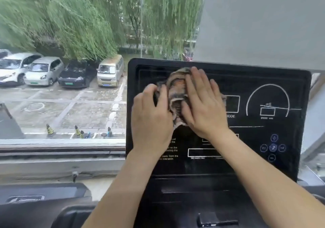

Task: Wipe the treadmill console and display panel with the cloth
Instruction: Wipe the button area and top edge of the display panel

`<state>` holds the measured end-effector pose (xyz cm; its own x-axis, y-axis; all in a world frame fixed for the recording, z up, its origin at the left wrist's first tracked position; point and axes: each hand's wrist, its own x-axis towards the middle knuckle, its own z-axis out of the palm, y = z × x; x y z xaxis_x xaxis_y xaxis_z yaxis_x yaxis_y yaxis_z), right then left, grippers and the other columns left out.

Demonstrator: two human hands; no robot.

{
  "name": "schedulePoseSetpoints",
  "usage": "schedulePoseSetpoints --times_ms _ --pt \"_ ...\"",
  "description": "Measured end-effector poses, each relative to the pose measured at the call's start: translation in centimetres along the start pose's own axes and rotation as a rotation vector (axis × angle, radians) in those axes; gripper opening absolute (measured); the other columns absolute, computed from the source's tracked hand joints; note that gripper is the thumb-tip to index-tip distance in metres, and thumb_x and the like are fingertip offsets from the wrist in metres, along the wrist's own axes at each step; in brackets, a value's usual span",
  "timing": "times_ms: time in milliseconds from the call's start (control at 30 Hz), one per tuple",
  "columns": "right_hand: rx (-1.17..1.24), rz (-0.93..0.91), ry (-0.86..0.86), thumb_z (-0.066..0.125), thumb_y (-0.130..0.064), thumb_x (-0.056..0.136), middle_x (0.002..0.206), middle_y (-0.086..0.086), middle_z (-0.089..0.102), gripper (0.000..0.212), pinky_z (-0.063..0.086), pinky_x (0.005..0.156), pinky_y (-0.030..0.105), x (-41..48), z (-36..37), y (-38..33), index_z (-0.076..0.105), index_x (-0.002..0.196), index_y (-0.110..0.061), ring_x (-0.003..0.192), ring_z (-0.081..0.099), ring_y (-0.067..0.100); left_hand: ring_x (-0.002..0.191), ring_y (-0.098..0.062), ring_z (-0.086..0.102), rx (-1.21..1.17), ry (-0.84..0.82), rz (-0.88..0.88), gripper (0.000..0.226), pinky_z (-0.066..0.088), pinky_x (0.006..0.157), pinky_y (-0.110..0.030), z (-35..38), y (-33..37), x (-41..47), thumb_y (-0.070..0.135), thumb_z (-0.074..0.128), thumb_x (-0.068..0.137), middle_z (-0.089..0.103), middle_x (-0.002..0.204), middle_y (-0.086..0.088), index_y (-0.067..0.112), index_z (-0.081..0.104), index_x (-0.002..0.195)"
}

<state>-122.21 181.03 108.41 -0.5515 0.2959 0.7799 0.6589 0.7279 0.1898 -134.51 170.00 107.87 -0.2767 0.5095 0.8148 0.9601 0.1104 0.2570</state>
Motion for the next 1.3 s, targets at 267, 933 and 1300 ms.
schedulePoseSetpoints --times_ms 267,933,1300 --pt "0.18 0.498 0.098 0.031 -0.032 0.085 0.159 0.02 0.017 0.073 0.009 0.119 0.053 -0.4 -0.4 -0.9 0.027 0.15 0.001 0.148 0.011 0.034 0.102 -0.031 0.05 0.039 -0.059 0.113 0.04 0.041 0.092 -0.041 1.7 2.6 -0.7 0.014 0.046 0.091 0.058 0.121 -0.014 0.008 0.059 0.128" --pt "0.173 0.019 0.15 0.053 -0.024 0.088 0.145 0.014 0.047 0.051 0.027 0.112 0.045 6.8 1.3 -8.7 0.051 0.138 -0.013 0.135 0.039 0.033 0.102 -0.013 0.058 -0.556 -0.081 -0.519 0.031 0.04 0.078 -0.026 0.4 -5.3 -2.3 0.038 0.039 0.096 0.062 0.112 0.011 0.044 0.035 0.126" --pt "-0.068 0.38 0.214 0.057 -0.034 0.09 0.139 0.01 0.054 0.045 0.035 0.101 0.054 0.0 -1.0 5.7 0.058 0.13 -0.012 0.128 0.046 0.031 0.129 -0.024 0.047 -0.579 -0.108 -0.468 0.053 0.039 0.106 -0.049 0.8 -5.7 -3.0 0.059 0.016 0.096 0.045 0.146 0.002 0.047 0.01 0.148"
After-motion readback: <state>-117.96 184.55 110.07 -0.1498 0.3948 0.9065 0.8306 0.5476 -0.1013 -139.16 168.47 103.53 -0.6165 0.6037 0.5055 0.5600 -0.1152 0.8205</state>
